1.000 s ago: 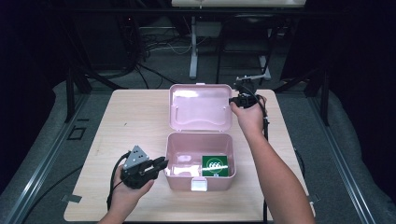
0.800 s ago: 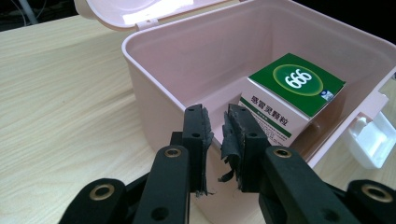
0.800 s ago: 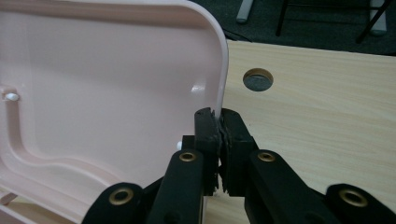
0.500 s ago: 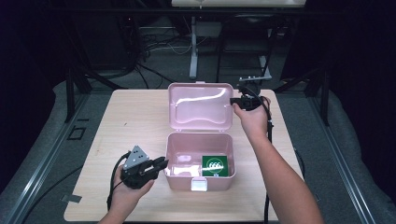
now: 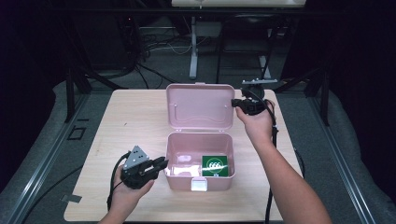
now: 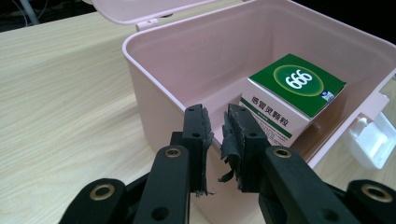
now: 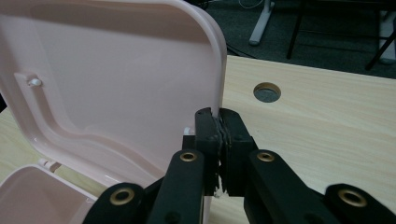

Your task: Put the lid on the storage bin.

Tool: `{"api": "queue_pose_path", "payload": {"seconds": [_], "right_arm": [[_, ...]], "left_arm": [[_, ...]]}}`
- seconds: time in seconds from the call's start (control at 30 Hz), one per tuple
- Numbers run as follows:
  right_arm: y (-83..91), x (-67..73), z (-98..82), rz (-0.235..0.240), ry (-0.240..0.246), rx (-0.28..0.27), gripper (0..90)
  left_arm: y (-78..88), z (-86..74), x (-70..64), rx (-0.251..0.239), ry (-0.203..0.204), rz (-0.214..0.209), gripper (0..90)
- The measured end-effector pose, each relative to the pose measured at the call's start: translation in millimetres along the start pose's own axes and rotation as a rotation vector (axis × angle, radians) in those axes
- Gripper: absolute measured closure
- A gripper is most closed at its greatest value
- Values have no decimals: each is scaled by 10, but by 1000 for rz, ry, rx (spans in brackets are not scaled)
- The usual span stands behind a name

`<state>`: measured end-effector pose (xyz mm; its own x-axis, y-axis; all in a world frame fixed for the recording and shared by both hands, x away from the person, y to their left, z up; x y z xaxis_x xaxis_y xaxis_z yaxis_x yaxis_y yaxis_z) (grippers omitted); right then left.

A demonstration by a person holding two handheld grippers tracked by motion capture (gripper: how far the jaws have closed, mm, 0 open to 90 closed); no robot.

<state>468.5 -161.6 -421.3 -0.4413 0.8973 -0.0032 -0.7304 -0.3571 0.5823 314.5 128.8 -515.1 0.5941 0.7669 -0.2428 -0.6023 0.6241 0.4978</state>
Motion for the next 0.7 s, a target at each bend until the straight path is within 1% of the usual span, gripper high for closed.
{"api": "queue_pose_path", "payload": {"seconds": [0.13,0.63,0.67,0.7], "right_arm": [[51,30,-13,-6,24,-10,875],[242,108,-100,15,64,-56,874],[251,115,-106,12,68,-65,874],[269,120,-117,11,79,-64,874]], "left_arm": [[-2,0,-1,-2,3,1,779],[0,-1,-2,-2,5,1,780],[0,-1,0,-2,2,1,780],[1,-2,-2,-1,4,1,780]]}}
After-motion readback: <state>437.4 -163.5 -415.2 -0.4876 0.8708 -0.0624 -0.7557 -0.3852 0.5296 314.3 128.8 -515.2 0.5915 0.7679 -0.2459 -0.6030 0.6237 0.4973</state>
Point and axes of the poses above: each handheld gripper's, and its own axes: y roughly backward along the jaws, z roughly out of its top, x roughly to its left, the point moved 6 cm from there along -y, roughly forward along the jaws, and after that the axes turned 11 degrees about y, right-handed, at the moved point
